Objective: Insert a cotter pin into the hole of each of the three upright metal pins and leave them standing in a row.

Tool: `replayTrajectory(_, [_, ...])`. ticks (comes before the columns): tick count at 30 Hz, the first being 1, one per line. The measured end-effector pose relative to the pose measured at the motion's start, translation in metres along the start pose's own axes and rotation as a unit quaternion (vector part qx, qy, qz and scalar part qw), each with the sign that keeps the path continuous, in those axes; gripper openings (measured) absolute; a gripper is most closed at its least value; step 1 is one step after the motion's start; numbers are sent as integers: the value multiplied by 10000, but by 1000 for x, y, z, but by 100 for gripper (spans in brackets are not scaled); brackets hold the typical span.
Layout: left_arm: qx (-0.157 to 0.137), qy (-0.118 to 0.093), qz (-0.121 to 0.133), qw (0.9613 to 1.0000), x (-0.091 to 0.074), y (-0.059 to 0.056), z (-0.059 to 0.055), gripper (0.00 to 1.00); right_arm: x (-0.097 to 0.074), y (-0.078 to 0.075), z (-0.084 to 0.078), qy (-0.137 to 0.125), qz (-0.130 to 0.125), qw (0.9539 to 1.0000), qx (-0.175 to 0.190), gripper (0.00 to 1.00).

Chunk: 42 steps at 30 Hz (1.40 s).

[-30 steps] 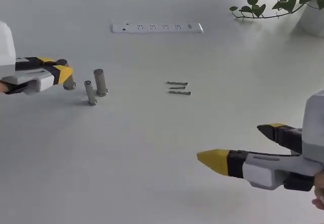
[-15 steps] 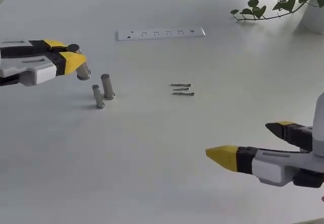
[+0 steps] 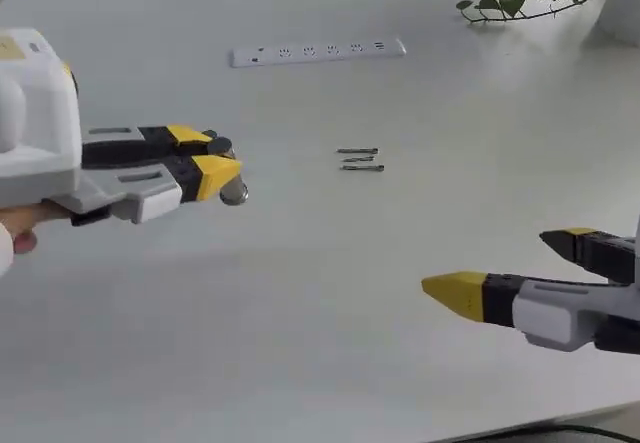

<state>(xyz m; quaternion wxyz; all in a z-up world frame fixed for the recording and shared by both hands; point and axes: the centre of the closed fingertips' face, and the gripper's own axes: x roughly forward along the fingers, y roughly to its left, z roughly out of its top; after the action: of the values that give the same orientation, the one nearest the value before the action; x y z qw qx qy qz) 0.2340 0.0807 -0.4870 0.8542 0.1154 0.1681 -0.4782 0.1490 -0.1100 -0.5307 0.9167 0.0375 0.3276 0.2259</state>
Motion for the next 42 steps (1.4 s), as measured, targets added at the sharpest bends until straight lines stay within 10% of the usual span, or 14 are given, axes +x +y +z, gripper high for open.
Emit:
replayTrajectory(12, [-178, 305, -286, 9990, 31, -37, -33, 10, 1, 3, -1, 19, 36, 10000, -65, 91])
replayTrajectory(42, [-236, 457, -223, 9984, 45, -45, -62, 10, 3, 5, -6, 158, 60, 9998, -89, 90])
